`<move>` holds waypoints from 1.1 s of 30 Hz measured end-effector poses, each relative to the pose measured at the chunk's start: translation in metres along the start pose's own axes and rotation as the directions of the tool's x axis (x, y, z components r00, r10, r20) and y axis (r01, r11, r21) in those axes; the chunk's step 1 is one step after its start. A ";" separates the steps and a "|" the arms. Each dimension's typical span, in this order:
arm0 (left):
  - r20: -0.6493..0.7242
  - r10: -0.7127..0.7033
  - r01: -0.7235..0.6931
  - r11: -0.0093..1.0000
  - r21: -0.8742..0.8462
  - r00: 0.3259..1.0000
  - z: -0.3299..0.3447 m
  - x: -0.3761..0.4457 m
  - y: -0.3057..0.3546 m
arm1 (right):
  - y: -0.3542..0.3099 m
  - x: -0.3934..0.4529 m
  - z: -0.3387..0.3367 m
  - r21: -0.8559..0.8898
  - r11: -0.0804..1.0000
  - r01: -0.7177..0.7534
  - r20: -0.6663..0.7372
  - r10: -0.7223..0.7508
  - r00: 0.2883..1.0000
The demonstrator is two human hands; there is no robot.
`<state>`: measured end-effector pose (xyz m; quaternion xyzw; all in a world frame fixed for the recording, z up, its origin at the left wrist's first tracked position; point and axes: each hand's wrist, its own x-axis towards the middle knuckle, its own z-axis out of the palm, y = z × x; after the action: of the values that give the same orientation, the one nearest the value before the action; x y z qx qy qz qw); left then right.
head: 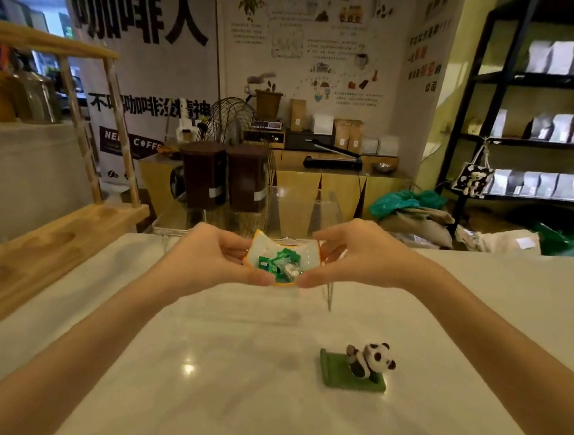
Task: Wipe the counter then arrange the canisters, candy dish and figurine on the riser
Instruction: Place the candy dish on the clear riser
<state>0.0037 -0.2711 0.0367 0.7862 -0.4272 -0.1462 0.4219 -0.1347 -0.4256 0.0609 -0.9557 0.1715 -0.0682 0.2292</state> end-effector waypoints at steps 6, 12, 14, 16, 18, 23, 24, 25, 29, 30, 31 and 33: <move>-0.083 0.110 -0.115 0.992 -0.060 0.990 -0.023 0.057 0.021 | 0.000 0.040 -0.044 0.047 0.999 -0.009 -0.151 0.016 0.988; -0.032 0.103 -0.107 0.983 -0.147 0.994 -0.008 0.112 0.018 | 0.030 0.079 -0.048 0.149 0.985 -0.089 -0.161 0.113 0.980; -0.031 0.069 -0.073 0.984 -0.165 0.997 0.000 0.125 0.010 | 0.041 0.089 -0.044 0.180 0.978 -0.107 -0.134 0.132 0.982; -0.029 0.040 -0.044 0.986 -0.161 0.999 0.009 0.133 0.004 | 0.050 0.096 -0.039 0.171 0.978 -0.117 -0.100 0.136 0.986; -0.019 0.022 -0.025 0.987 -0.159 1.000 0.016 0.140 -0.001 | 0.057 0.103 -0.035 0.152 0.980 -0.127 -0.073 0.139 0.988; -0.007 -0.023 0.022 0.987 -0.160 1.000 0.023 0.153 -0.006 | 0.070 0.116 -0.028 0.102 0.983 -0.150 -0.048 0.155 0.987; -0.007 -0.027 0.025 0.988 -0.155 1.000 0.023 0.155 -0.005 | 0.071 0.118 -0.028 0.072 0.985 -0.155 -0.055 0.159 0.986; -0.004 -0.027 0.027 0.988 -0.150 1.000 0.024 0.157 -0.004 | 0.072 0.119 -0.027 0.042 0.986 -0.159 -0.066 0.162 0.985; 0.010 -0.024 0.026 0.992 -0.126 1.000 0.027 0.167 -0.001 | 0.076 0.122 -0.026 0.003 0.992 -0.128 -0.122 0.127 0.984; 0.016 -0.023 0.025 0.992 -0.125 1.000 0.028 0.170 -0.002 | 0.076 0.123 -0.026 0.001 0.993 -0.120 -0.138 0.119 0.983; 0.023 -0.022 0.025 0.992 -0.124 0.999 0.028 0.172 -0.001 | 0.077 0.124 -0.025 -0.001 0.993 -0.116 -0.153 0.114 0.982; 0.036 -0.024 0.028 0.993 -0.117 0.999 0.029 0.177 0.000 | 0.080 0.126 -0.023 -0.006 0.994 -0.108 -0.188 0.105 0.977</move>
<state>0.0913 -0.4272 0.0426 0.7629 -0.4146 -0.1901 0.4583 -0.0455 -0.5472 0.0515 -0.9364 0.2436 -0.1440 0.2077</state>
